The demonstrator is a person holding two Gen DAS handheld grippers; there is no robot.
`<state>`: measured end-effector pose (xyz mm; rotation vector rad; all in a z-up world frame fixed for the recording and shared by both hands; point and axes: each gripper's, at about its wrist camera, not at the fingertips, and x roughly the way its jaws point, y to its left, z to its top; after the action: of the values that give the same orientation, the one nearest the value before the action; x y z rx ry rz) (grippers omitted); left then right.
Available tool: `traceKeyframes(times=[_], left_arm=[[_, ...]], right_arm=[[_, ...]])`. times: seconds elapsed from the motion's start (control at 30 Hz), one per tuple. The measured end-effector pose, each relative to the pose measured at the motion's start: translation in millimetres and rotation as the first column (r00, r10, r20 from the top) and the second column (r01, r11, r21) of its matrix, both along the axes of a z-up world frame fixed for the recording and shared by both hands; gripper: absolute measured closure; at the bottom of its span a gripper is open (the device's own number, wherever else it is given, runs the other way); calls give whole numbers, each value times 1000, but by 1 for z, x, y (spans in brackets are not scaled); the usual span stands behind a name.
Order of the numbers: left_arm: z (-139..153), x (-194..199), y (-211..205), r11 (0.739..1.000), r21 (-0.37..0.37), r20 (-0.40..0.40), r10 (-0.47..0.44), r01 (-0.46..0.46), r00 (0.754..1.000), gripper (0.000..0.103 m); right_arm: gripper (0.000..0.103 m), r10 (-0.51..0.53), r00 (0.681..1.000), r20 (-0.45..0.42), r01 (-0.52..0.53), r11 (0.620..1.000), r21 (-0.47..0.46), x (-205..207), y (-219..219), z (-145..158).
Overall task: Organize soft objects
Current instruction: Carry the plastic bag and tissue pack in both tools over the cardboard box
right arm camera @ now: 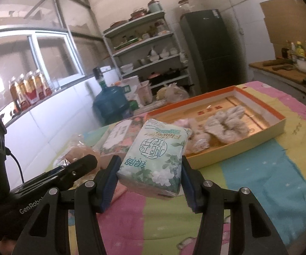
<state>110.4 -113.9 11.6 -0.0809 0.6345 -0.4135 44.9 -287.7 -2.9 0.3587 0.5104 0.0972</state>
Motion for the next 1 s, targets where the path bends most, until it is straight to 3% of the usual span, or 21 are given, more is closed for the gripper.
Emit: traceKeyframes(times=[0.5, 1.0], left_arm=[[2, 15, -69, 996, 67, 23, -52, 50, 998, 59], [-6, 47, -127, 990, 74, -3, -122, 122, 993, 59]], right_arm=[[47, -82, 997, 13, 82, 996, 22, -2, -68, -1], [47, -149, 989, -2, 149, 989, 23, 19, -127, -7]])
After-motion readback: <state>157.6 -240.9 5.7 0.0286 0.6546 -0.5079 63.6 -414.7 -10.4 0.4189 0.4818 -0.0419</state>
